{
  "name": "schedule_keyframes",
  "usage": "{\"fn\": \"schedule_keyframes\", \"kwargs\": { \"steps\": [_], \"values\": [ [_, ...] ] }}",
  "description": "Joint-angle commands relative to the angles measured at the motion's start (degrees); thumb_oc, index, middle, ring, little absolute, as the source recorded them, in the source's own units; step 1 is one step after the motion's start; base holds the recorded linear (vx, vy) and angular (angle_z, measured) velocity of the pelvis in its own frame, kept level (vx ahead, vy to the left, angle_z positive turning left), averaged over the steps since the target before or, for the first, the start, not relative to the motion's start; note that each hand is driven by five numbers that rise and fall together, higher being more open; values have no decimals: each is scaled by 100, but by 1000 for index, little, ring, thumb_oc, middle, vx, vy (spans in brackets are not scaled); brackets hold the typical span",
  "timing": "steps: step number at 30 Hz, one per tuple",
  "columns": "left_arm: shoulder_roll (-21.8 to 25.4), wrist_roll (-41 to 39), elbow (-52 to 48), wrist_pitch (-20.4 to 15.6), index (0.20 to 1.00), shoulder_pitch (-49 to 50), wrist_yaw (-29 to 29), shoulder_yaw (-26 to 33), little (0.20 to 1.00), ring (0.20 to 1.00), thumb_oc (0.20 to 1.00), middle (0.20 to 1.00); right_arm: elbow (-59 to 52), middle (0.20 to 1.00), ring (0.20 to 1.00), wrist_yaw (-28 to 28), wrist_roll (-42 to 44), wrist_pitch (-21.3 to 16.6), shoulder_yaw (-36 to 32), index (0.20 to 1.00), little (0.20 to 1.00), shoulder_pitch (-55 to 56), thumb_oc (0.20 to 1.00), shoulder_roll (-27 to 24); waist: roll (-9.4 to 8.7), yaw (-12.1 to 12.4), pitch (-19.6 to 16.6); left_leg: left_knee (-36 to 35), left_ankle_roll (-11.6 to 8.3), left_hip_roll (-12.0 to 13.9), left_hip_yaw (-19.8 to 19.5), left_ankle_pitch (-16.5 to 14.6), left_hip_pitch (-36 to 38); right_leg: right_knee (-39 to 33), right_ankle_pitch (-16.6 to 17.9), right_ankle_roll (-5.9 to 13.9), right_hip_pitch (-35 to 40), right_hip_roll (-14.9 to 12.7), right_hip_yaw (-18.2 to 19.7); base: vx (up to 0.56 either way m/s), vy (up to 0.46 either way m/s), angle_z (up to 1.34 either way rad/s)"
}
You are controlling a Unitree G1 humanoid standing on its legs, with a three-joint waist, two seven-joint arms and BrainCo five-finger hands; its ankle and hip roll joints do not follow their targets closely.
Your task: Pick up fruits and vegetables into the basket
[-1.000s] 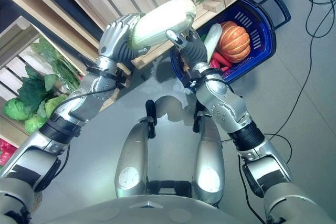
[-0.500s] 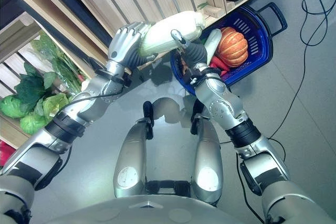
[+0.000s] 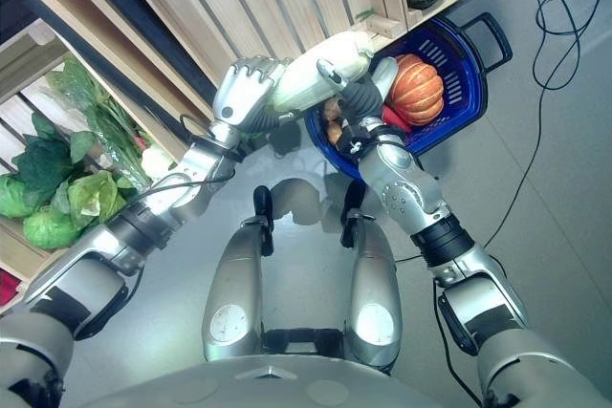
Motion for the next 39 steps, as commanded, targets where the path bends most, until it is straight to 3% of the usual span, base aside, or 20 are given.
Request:
{"fn": "schedule_keyframes", "kwargs": {
  "steps": [1, 5, 11, 15, 16, 19, 24, 28, 34, 39],
  "values": [
    [-203, -223, -271, -144, 1000, 241, -148, -576, 1000, 1000, 1000, 1000, -703, 200, 200, 179, -564, -749, -195, 200, 200, -916, 200, 46, -45, -4, -309, -160, 360, -126, 473, -325, -7, -215, -322, 467, 275, -44, 150, -43, 23, -3],
    [-234, -853, -173, -112, 1000, 507, -207, -420, 1000, 1000, 1000, 1000, -1174, 200, 200, 250, -835, -792, -421, 200, 200, -845, 200, -200, 6, -47, -309, -167, 348, -124, 497, -345, -23, -171, -367, 479, 216, -30, 164, -24, 25, -8],
    [57, -1789, -1116, -12, 1000, 1149, -677, 249, 1000, 1000, 1000, 1000, -2300, 200, 200, 400, -1739, -829, -1260, 200, 200, -394, 200, -593, 208, -106, -309, -299, 341, -211, 483, -266, -106, -185, -362, 498, 78, -26, 153, -42, 54, -7],
    [216, -2652, -1609, -667, 1000, 1771, -440, 1076, 1000, 1000, 1000, 1000, -2813, 200, 200, 430, -2148, -1026, -1883, 200, 200, 93, 200, -804, 293, -137, -309, -313, 365, -237, 501, -284, -160, -160, -402, 473, -2, 4, 155, -32, 25, -6],
    [271, -2992, -1761, -982, 1000, 2055, -413, 1421, 1000, 1000, 1000, 1000, -2936, 200, 200, 420, -2378, -1191, -2168, 200, 200, 329, 200, -838, 319, -144, -309, -299, 364, -242, 507, -329, -174, -130, -449, 476, -21, 16, 158, -63, 9, -9],
    [316, -3401, -2006, -1433, 1000, 2504, -567, 1988, 1000, 1000, 1000, 1000, -3110, 200, 200, 433, -2540, -1491, -2664, 200, 200, 720, 200, -908, 340, -171, -309, -346, 388, -247, 535, -258, -261, -151, -397, 446, -116, 47, 162, -38, 0, -7],
    [252, -4077, -2319, -2384, 1000, 3171, -907, 2637, 1000, 1000, 1000, 1000, -3248, 200, 200, 141, -2836, -2027, -3338, 200, 200, 1438, 200, -983, 356, -226, -309, -327, 398, -242, 577, -321, -322, -62, -471, 434, -216, 101, 197, -21, 0, 1],
    [175, -4129, -2533, -2840, 1000, 3481, -1175, 2722, 1000, 1000, 1000, 1000, -3166, 200, 200, -124, -2673, -2395, -3614, 200, 200, 1947, 200, -1055, 356, -279, -309, -367, 404, -247, 619, -296, -348, -90, -454, 422, -245, 147, 226, -8, -1, 0],
    [226, -4255, -2582, -2805, 1000, 3440, -1964, 2437, 1000, 1000, 1000, 1000, -2939, 200, 200, -495, -2808, -2471, -3764, 200, 200, 2214, 200, -1193, 387, -403, -309, -364, 412, -246, 677, -275, -460, -43, -441, 438, -405, 162, 253, -19, 13, -5],
    [309, -4393, -2552, -2228, 1000, 3237, -2528, 1869, 1000, 1000, 1000, 1000, -2645, 200, 200, -759, -2913, -2123, -3553, 200, 200, 2230, 200, -1385, 438, -504, -309, -310, 418, -257, 733, -255, -676, 86, -427, 456, -691, 151, 272, -10, 6, -2]
  ]
}}
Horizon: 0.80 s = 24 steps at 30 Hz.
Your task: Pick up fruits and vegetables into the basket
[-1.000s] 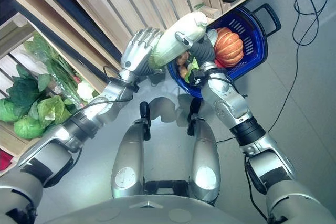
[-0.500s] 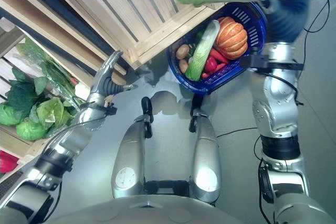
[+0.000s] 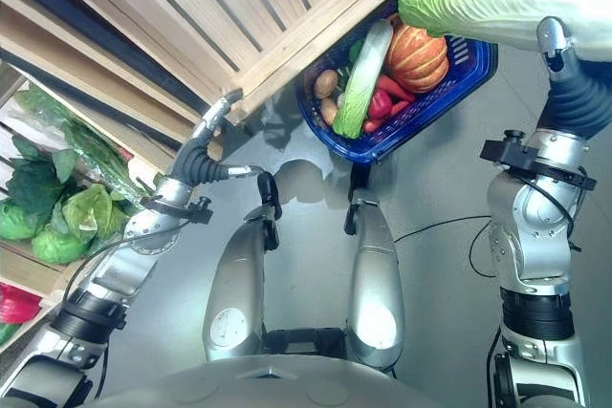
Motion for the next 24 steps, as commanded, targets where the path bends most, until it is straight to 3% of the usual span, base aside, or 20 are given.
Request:
{"fn": "schedule_keyframes", "kwargs": {
  "steps": [1, 5, 8, 10, 12, 13, 17, 24],
  "values": [
    [-18, -399, -365, 303, 1000, 0, -319, -411, 1000, 1000, 1000, 1000, -224, 200, 200, -191, -148, -136, -57, 200, 200, -183, 200, -384, 194, -225, -338, 151, 364, -214, 262, -352, -297, 275, -527, 392, 81, 146, -60, 0, 0, 0],
    [-83, -332, -73, 491, 1000, -287, -199, -941, 1000, 1000, 1000, 1000, 213, 200, 200, -296, -81, 119, 326, 200, 200, -488, 200, -463, 218, -259, -338, 205, 368, -203, 306, -325, -532, 391, -525, 370, -207, 144, -51, -21, -12, -6],
    [-213, -719, 306, 997, 1000, -463, -59, -1386, 1000, 1000, 1000, 1000, 786, 200, 200, -312, 220, 266, 694, 200, 200, -789, 200, -497, 279, -220, -338, 207, 353, -204, 316, -267, -714, 484, -546, 341, -417, 149, -101, -9, -38, -3],
    [-294, -892, 570, 1089, 1000, -517, 121, -1510, 1000, 1000, 1000, 1000, 1144, 200, 200, -245, 314, 280, 847, 200, 200, -965, 200, -489, 309, -189, -338, 246, 350, -214, 308, -256, -803, 530, -556, 324, -512, 139, -124, 0, 0, 0],
    [-384, -1056, 949, 1408, 1000, -547, 399, -1580, 1000, 1000, 1000, 1000, 1621, 200, 200, -49, 579, 368, 1019, 200, 200, -1208, 200, -441, 345, -125, -338, 306, 350, -219, 293, -248, -925, 619, -581, 306, -645, 121, -164, 39, -41, 2],
    [-402, -1149, 1050, 1549, 1000, -527, 441, -1599, 1000, 1000, 1000, 1000, 1736, 200, 200, -9, 624, 419, 1062, 200, 200, -1236, 200, -429, 357, -106, -338, 364, 305, -232, 216, -396, -856, 703, -732, 362, -586, 127, -111, 79, -58, 6],
    [-550, -1697, 1991, 1585, 1000, -489, 805, -1472, 1000, 1000, 1000, 1000, 2625, 200, 200, 185, 1199, 797, 1246, 200, 200, -1890, 200, -542, 414, 99, -338, 511, 296, -234, 114, -371, -1170, 906, -772, 313, -878, 72, -210, 27, -77, 11],
    [-548, -2111, 2331, 1786, 1000, -266, 671, -1218, 1000, 1000, 1000, 1000, 3823, 200, 200, 222, 1445, 1314, 1440, 200, 200, -2540, 200, -659, 556, 452, -338, 543, 339, -317, -86, -281, -1592, 1150, -804, 224, -1314, 9, -347, 15, -75, 18]
  ]
}}
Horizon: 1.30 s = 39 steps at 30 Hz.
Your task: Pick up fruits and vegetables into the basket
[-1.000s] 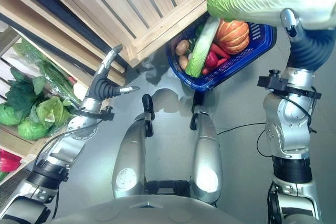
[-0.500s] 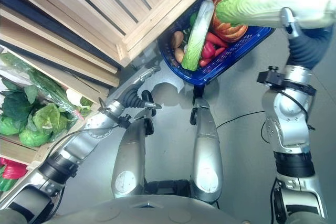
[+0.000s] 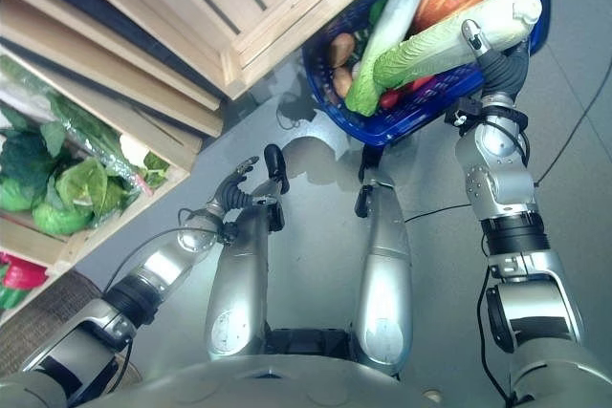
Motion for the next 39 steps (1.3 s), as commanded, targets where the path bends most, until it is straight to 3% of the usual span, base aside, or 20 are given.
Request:
{"fn": "schedule_keyframes", "kwargs": {
  "steps": [1, 9, 14, 15, 18, 22, 28, 34, 35, 39],
  "values": [
    [-77, -342, -253, 18, 1000, 532, -140, 65, 1000, 1000, 1000, 1000, 176, 200, 200, 100, 270, 141, 104, 200, 200, -134, 200, -478, 433, 17, -351, 142, 416, -269, 166, -374, -408, 332, -541, 371, -86, 210, -181, 13, -49, 19],
    [84, -71, -317, -253, 1000, 769, -334, 13, 1000, 1000, 1000, 1000, 2016, 200, 200, 490, -154, 863, 598, 200, 200, -1025, 200, -801, 703, 405, -351, 178, 475, -377, -26, -336, -675, 577, -624, 285, -381, 111, -283, 10, -31, 14],
    [233, -68, -426, -336, 1000, 804, -382, -8, 1000, 1000, 1000, 1000, 3083, 200, 200, 491, -623, 1612, 1113, 200, 200, -1685, 200, -1011, 850, 601, -351, 172, 493, -424, -93, -294, -746, 641, -643, 263, -450, 42, -349, -2, -20, 9],
    [266, -65, -454, -368, 1000, 820, -385, -29, 1000, 1000, 1000, 1000, 3348, 1000, 1000, 441, -657, 1736, 1185, 1000, 1000, -1769, 1000, -1033, 886, 642, -351, 165, 505, -439, -112, -288, -748, 653, -650, 256, -455, 37, -353, -7, -10, 7],
    [377, 34, -490, -498, 1000, 922, -357, -42, 1000, 1000, 1000, 1000, 3853, 1000, 1000, 601, -729, 1888, 1219, 1000, 1000, -1908, 1000, -1064, 963, 723, -351, 139, 528, -473, -170, -283, -711, 666, -671, 248, -419, 18, -382, -11, -8, 12],
    [521, 415, -544, -548, 1000, 985, -97, -78, 1000, 1000, 1000, 1000, 4186, 1000, 1000, 514, -700, 1729, 1152, 1000, 1000, -1833, 1000, -1024, 976, 749, -351, 77, 543, -518, -209, -285, -569, 586, -669, 243, -261, 56, -401, -19, -4, 12],
    [700, 1318, -612, -474, 1000, 1023, 302, -80, 1000, 1000, 1000, 1000, 3974, 1000, 1000, 287, -461, 1114, 834, 1000, 1000, -1249, 1000, -827, 869, 603, -351, -146, 506, -513, -149, -275, -90, 326, -643, 281, 256, 161, -363, -11, 48, 2],
    [621, 983, -362, -513, 1000, 1222, 78, 197, 1000, 1000, 1000, 1000, 2329, 1000, 1000, -750, -882, 102, 371, 1000, 1000, 395, 1000, -444, 575, 189, -351, -548, 419, -390, -52, -232, 864, -139, -550, 429, 1176, 252, -197, -6, 112, -3],
    [563, 860, -239, -516, 1000, 1227, 23, 271, 1000, 1000, 1000, 1000, 1963, 1000, 1000, -1015, -1136, -88, 267, 1000, 1000, 752, 1000, -298, 518, 92, -351, -671, 439, -336, 22, -46, 939, -322, -341, 403, 1275, 264, -222, -68, 119, -21],
    [360, 639, 159, -585, 1000, 1396, -251, 553, 1000, 1000, 1000, 1000, 1256, 1000, 1000, -1342, -1732, -539, 19, 1000, 1000, 1682, 1000, 53, 374, -132, -351, -951, 387, -240, 62, -15, 1561, -642, -288, 504, 1907, 293, -114, 5, 93, -27]
  ]
}}
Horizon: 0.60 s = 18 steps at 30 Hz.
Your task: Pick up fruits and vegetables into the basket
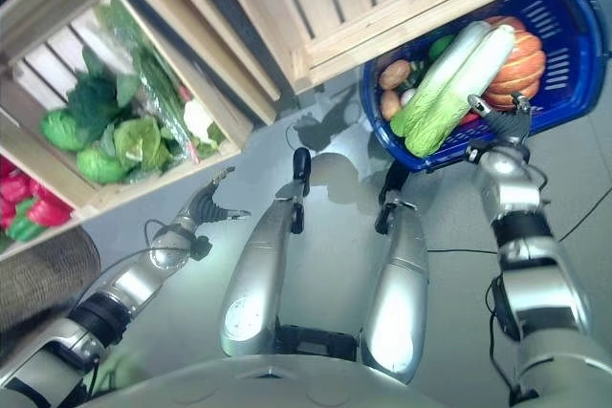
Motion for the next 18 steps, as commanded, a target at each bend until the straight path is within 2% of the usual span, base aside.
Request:
{"fn": "schedule_keyframes", "kwargs": {
  "steps": [1, 3, 6, 10, 13, 15, 16, 18],
  "values": [
    [-279, -268, 376, -249, 1000, 633, -349, 411, 1000, 1000, 1000, 1000, -497, 1000, 1000, -502, -892, -738, -441, 1000, 1000, 827, 1000, 39, 13, -298, -328, -440, 190, 3, 234, -199, 567, -52, -440, 294, 716, 282, -156, 54, 102, -17],
    [-408, -245, 594, -334, 1000, 758, -507, 579, 1000, 1000, 1000, 1000, -730, 1000, 1000, -512, -1253, -790, -522, 1000, 1000, 1199, 1000, 172, -58, -383, -350, -563, 159, 41, 255, -177, 877, -248, -398, 334, 1054, 279, -127, 64, 77, -16],
    [-646, -160, 1038, -427, 1000, 1040, -660, 811, 1000, 1000, 1000, 1000, -909, 1000, 1000, -335, -1427, -924, -608, 1000, 1000, 1810, 1000, 355, -154, -484, -672, -831, 93, 111, 276, -143, 1289, -613, -341, 392, 1516, 291, -103, 118, 61, -15],
    [-1019, -150, 1747, -449, 1000, 1426, -960, 1188, 1000, 1000, 1000, 1000, -1003, 1000, 1000, 542, -1890, -954, -503, 1000, 1000, 2636, 1000, 553, -313, -559, -1274, -1240, 61, 173, 313, -120, 1885, -1183, -237, 490, 2202, 311, -57, 164, 42, -20],
    [-1268, -211, 2264, -437, 1000, 1545, -1220, 1380, 1000, 1000, 1000, 1000, -857, 1000, 1000, 1440, -2009, -787, -234, 1000, 1000, 2968, 1000, 706, -389, -543, -1615, -1410, 53, 219, 343, -127, 2179, -1369, -210, 527, 2525, 298, -92, 122, 21, -7],
    [-1279, -242, 2291, -427, 1000, 1550, -1249, 1391, 1000, 1000, 1000, 1000, -847, 1000, 1000, 1516, -2025, -741, -210, 1000, 1000, 2985, 1000, 714, -393, -542, -1640, -1423, 51, 223, 342, -124, 2192, -1385, -205, 528, 2543, 298, -98, 69, 17, 2],
    [-1441, -301, 2681, -427, 1000, 1559, -1528, 1494, 1000, 1000, 1000, 1000, -531, 1000, 1000, 2264, -1916, -540, 111, 1000, 1000, 3181, 1000, 896, -438, -490, -1904, -1570, 44, 238, 325, -113, 2403, -1526, -177, 549, 2790, 282, -134, 128, 43, 5],
    [-1542, -350, 2960, -425, 1000, 1484, -1708, 1513, 1000, 1000, 1000, 1000, -104, 1000, 1000, 2715, -1940, -456, 420, 1000, 1000, 3248, 1000, 1060, -465, -435, -2093, -1665, 48, 250, 301, -100, 2558, -1639, -153, 554, 2994, 263, -182, 106, 50, 4]
  ]
}}
